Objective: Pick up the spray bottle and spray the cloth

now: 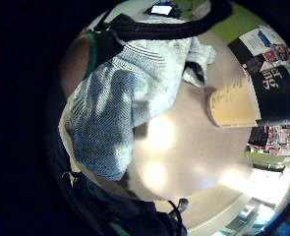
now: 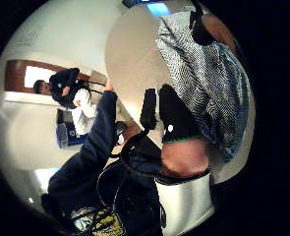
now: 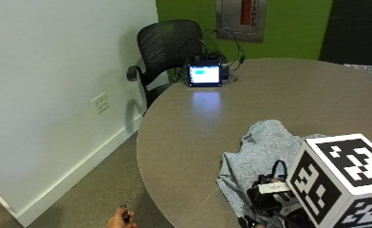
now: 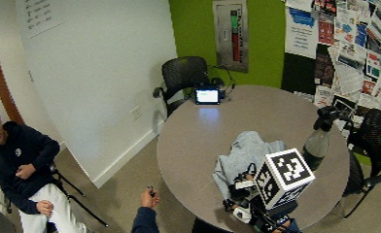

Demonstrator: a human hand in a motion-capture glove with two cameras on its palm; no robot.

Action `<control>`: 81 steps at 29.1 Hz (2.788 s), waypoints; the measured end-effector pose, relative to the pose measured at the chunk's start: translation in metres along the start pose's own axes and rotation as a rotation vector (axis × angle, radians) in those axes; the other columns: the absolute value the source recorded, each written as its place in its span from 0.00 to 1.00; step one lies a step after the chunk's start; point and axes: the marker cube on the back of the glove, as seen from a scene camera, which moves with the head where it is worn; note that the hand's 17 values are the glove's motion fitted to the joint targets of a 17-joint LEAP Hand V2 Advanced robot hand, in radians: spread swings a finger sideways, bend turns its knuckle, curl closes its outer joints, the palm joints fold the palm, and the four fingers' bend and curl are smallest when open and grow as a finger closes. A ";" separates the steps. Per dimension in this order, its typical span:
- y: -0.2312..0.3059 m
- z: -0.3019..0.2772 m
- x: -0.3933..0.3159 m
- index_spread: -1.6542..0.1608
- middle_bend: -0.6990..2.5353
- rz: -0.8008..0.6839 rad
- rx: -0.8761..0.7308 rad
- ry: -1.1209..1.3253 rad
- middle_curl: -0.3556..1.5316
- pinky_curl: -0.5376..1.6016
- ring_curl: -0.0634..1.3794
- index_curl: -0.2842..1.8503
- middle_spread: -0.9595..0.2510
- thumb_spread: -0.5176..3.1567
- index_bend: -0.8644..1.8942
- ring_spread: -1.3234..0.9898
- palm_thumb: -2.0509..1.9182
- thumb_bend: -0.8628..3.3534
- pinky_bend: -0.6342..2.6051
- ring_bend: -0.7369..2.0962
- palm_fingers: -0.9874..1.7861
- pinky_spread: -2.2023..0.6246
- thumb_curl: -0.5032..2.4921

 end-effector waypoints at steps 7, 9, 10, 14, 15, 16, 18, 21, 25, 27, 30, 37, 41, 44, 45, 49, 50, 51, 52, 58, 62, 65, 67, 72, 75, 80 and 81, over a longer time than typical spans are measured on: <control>0.001 -0.002 0.000 0.76 0.30 -0.001 0.011 0.003 0.27 0.32 0.16 0.24 0.77 0.36 0.43 0.56 0.63 0.28 0.27 0.36 0.61 0.84 0.22; 0.001 -0.002 0.000 0.75 0.30 0.002 0.008 0.001 0.28 0.33 0.17 0.25 0.76 0.38 0.42 0.56 0.63 0.27 0.27 0.36 0.61 0.85 0.23; 0.001 -0.002 0.000 0.75 0.30 0.004 0.007 -0.001 0.28 0.33 0.17 0.25 0.76 0.39 0.42 0.56 0.63 0.27 0.27 0.36 0.61 0.85 0.23; 0.002 -0.002 0.000 0.74 0.29 0.007 0.005 -0.006 0.30 0.34 0.18 0.26 0.76 0.42 0.41 0.56 0.64 0.27 0.26 0.36 0.61 0.86 0.24; 0.003 -0.002 0.000 0.74 0.29 0.005 0.005 -0.007 0.30 0.34 0.18 0.26 0.76 0.43 0.41 0.56 0.64 0.27 0.26 0.36 0.61 0.86 0.24; 0.003 -0.002 0.000 0.74 0.29 0.003 0.006 -0.007 0.30 0.35 0.18 0.26 0.76 0.43 0.41 0.55 0.64 0.27 0.26 0.36 0.61 0.86 0.24; 0.006 -0.002 -0.001 0.73 0.29 -0.004 0.008 -0.009 0.31 0.35 0.19 0.27 0.76 0.44 0.40 0.55 0.64 0.27 0.26 0.36 0.61 0.86 0.25; 0.010 -0.003 -0.002 0.73 0.28 -0.018 0.009 -0.008 0.32 0.36 0.20 0.27 0.76 0.45 0.39 0.55 0.64 0.26 0.26 0.36 0.62 0.86 0.25; 0.019 0.000 -0.007 0.73 0.28 -0.059 0.005 0.003 0.32 0.37 0.20 0.28 0.75 0.46 0.38 0.55 0.64 0.26 0.26 0.35 0.63 0.86 0.26; 0.027 0.003 -0.006 0.73 0.27 -0.082 0.000 0.007 0.33 0.37 0.21 0.28 0.75 0.47 0.38 0.54 0.64 0.26 0.26 0.35 0.64 0.85 0.26; 0.041 0.003 0.004 0.73 0.27 -0.087 0.004 0.005 0.33 0.37 0.21 0.28 0.75 0.47 0.38 0.54 0.65 0.25 0.26 0.35 0.64 0.85 0.27; 0.060 -0.012 0.044 0.73 0.28 0.015 0.075 -0.003 0.35 0.38 0.23 0.28 0.74 0.47 0.37 0.53 0.65 0.25 0.26 0.36 0.66 0.84 0.28; 0.061 -0.015 0.072 0.73 0.28 0.110 0.132 -0.038 0.35 0.39 0.24 0.28 0.73 0.47 0.37 0.53 0.66 0.24 0.26 0.36 0.66 0.84 0.28; 0.058 -0.020 0.097 0.73 0.28 0.226 0.192 -0.123 0.36 0.39 0.25 0.28 0.73 0.47 0.35 0.53 0.66 0.24 0.26 0.37 0.64 0.84 0.28; 0.055 -0.024 0.104 0.72 0.28 0.262 0.215 -0.156 0.36 0.40 0.26 0.27 0.74 0.47 0.34 0.53 0.66 0.24 0.26 0.37 0.63 0.84 0.28; 0.036 -0.049 0.129 0.72 0.28 0.345 0.332 -0.259 0.36 0.40 0.27 0.26 0.74 0.47 0.33 0.53 0.66 0.23 0.28 0.38 0.61 0.85 0.28; 0.029 -0.057 0.135 0.72 0.28 0.345 0.367 -0.281 0.37 0.41 0.27 0.25 0.75 0.47 0.33 0.53 0.66 0.23 0.28 0.38 0.61 0.85 0.28; 0.020 -0.065 0.141 0.72 0.28 0.334 0.402 -0.310 0.37 0.41 0.27 0.25 0.75 0.47 0.33 0.53 0.66 0.23 0.28 0.38 0.60 0.85 0.29; 0.010 -0.072 0.146 0.72 0.28 0.308 0.434 -0.352 0.37 0.41 0.27 0.25 0.75 0.47 0.33 0.53 0.66 0.23 0.29 0.38 0.60 0.84 0.29; -0.051 -0.095 0.165 0.72 0.28 0.077 0.455 -0.746 0.37 0.42 0.27 0.24 0.74 0.47 0.34 0.53 0.68 0.23 0.30 0.38 0.58 0.84 0.30; -0.059 -0.090 0.170 0.72 0.28 0.064 0.423 -0.818 0.38 0.42 0.27 0.23 0.74 0.47 0.35 0.53 0.70 0.23 0.30 0.39 0.58 0.84 0.30; -0.061 -0.083 0.173 0.72 0.29 0.055 0.408 -0.872 0.38 0.42 0.27 0.23 0.73 0.46 0.35 0.53 0.70 0.23 0.30 0.39 0.58 0.84 0.31; -0.063 -0.076 0.175 0.72 0.29 0.062 0.388 -0.904 0.38 0.42 0.27 0.23 0.73 0.46 0.34 0.53 0.70 0.22 0.30 0.39 0.58 0.84 0.31; -0.071 -0.060 0.182 0.73 0.30 0.050 0.328 -0.987 0.39 0.42 0.28 0.22 0.74 0.45 0.35 0.53 0.71 0.22 0.30 0.39 0.57 0.85 0.32; -0.075 -0.055 0.185 0.73 0.30 0.035 0.328 -0.995 0.39 0.42 0.27 0.22 0.73 0.44 0.35 0.52 0.71 0.22 0.29 0.39 0.59 0.85 0.32; -0.080 -0.053 0.188 0.73 0.32 0.032 0.369 -1.008 0.40 0.41 0.27 0.24 0.72 0.44 0.37 0.52 0.72 0.21 0.28 0.39 0.63 0.85 0.32; -0.081 -0.052 0.188 0.73 0.32 0.034 0.372 -1.011 0.40 0.41 0.27 0.24 0.71 0.43 0.37 0.52 0.73 0.21 0.27 0.39 0.64 0.85 0.33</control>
